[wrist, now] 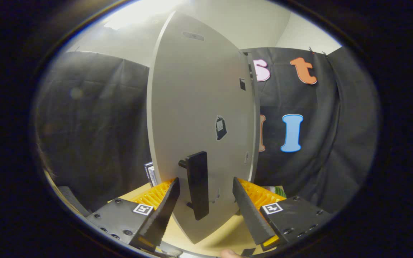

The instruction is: Open the shoe cabinet door, grab the shoes and put them into the shoe cabinet, then close the shoe cabinet door.

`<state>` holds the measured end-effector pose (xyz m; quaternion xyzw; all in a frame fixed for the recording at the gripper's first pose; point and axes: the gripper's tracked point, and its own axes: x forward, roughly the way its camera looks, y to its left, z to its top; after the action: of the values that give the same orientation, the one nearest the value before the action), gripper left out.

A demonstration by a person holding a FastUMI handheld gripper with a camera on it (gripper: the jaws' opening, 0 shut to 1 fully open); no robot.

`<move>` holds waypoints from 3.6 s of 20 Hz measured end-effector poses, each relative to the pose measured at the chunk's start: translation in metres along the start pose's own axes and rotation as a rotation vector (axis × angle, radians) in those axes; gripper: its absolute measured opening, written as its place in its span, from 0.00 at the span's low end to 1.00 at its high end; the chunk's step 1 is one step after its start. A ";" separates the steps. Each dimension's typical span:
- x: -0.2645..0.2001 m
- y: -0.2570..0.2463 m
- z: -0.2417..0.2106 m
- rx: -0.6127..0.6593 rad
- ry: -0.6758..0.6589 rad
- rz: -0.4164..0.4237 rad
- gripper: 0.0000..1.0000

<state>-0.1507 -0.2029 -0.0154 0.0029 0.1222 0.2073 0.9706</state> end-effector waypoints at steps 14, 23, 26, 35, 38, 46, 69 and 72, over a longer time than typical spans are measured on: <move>0.049 0.042 -0.004 -0.002 0.009 0.108 0.95; 0.066 0.046 -0.012 -0.024 0.018 0.139 0.98; 0.078 0.047 -0.014 -0.004 0.016 0.162 0.98; 0.096 0.064 -0.014 0.034 0.007 0.196 0.98; 0.097 0.066 -0.015 0.048 0.005 0.201 0.98; 0.096 0.065 -0.012 0.029 -0.007 0.196 0.98; 0.087 0.062 -0.009 0.022 -0.085 0.091 0.98; 0.087 0.061 -0.009 0.016 -0.099 0.070 0.98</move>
<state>-0.1010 -0.1122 -0.0409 0.0252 0.0756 0.2397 0.9676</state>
